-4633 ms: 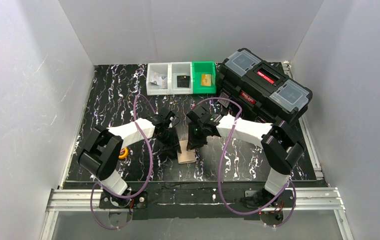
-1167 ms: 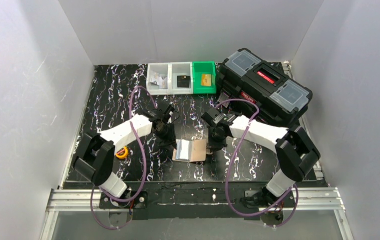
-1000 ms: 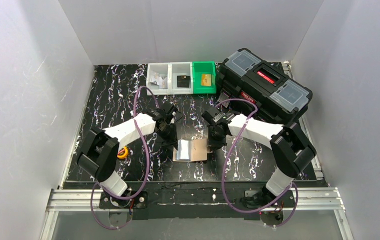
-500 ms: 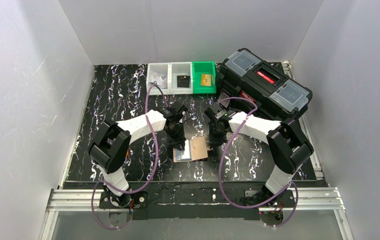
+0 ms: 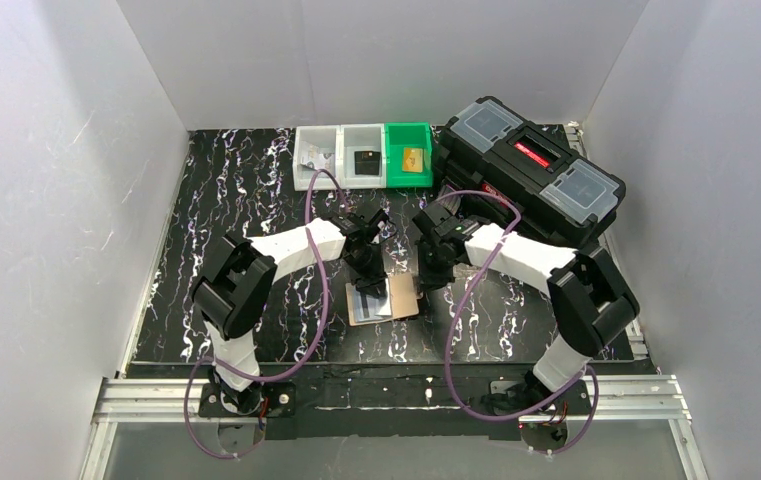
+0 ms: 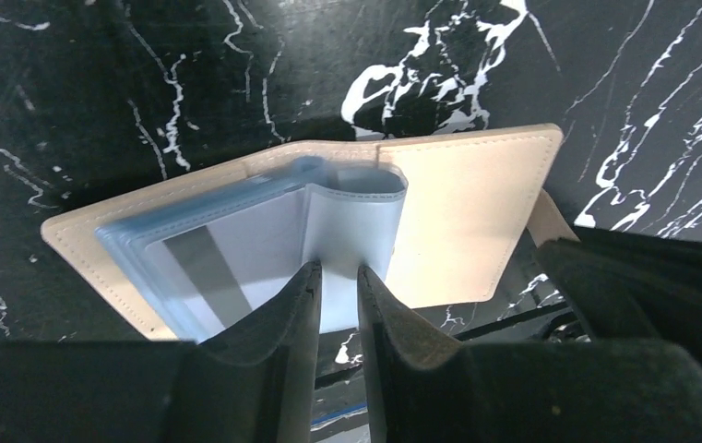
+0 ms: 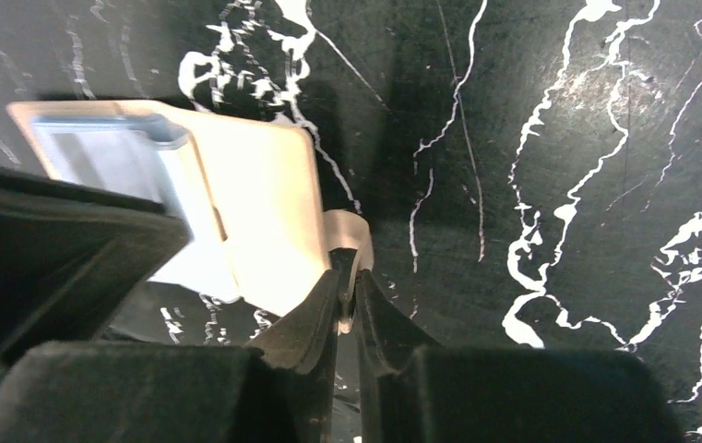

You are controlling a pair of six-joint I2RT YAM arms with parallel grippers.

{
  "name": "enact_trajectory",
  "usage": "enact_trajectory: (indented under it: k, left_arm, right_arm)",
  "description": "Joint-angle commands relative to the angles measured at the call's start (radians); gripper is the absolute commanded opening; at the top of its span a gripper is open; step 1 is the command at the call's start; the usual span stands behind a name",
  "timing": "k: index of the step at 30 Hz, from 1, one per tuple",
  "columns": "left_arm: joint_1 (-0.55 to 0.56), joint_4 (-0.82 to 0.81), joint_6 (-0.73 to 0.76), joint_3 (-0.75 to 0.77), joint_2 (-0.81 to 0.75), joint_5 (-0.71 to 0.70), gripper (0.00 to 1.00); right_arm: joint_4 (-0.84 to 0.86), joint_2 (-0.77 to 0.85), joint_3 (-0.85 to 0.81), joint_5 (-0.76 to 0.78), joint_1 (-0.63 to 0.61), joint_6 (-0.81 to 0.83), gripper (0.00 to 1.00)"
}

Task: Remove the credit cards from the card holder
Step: Remove the credit card from the card holder.

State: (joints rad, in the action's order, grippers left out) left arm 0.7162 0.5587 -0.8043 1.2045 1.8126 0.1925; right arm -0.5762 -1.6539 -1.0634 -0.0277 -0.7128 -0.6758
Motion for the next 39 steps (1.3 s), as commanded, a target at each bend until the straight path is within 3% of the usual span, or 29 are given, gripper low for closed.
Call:
enact_trajectory:
  k: [1, 4, 11, 21, 32, 39]
  left_arm:
    - [0.007, -0.026, -0.016, 0.025, -0.001, 0.052, 0.2]
    - [0.007, -0.03, -0.016, 0.028, -0.007, 0.078, 0.2]
    - [0.007, -0.024, -0.022, 0.045, 0.017, 0.148, 0.2]
    - [0.003, -0.011, -0.022, 0.07, 0.01, 0.188, 0.21]
    - [-0.078, 0.098, 0.065, 0.088, -0.115, 0.142, 0.28]
    - [-0.163, 0.189, 0.131, 0.042, -0.241, 0.063, 0.34]
  right_arm:
    - [-0.001, 0.09, -0.006, -0.018, 0.004, 0.008, 0.22]
    - [-0.007, 0.133, -0.019, -0.022, 0.002, -0.003, 0.31]
    - [0.027, 0.215, 0.003, -0.056, -0.026, -0.041, 0.39]
    - [0.17, 0.243, 0.153, -0.107, -0.041, -0.039, 0.43]
    - [0.158, 0.195, 0.073, -0.076, -0.112, -0.041, 0.45]
    - [0.075, 0.076, -0.064, -0.004, -0.178, -0.017, 0.67]
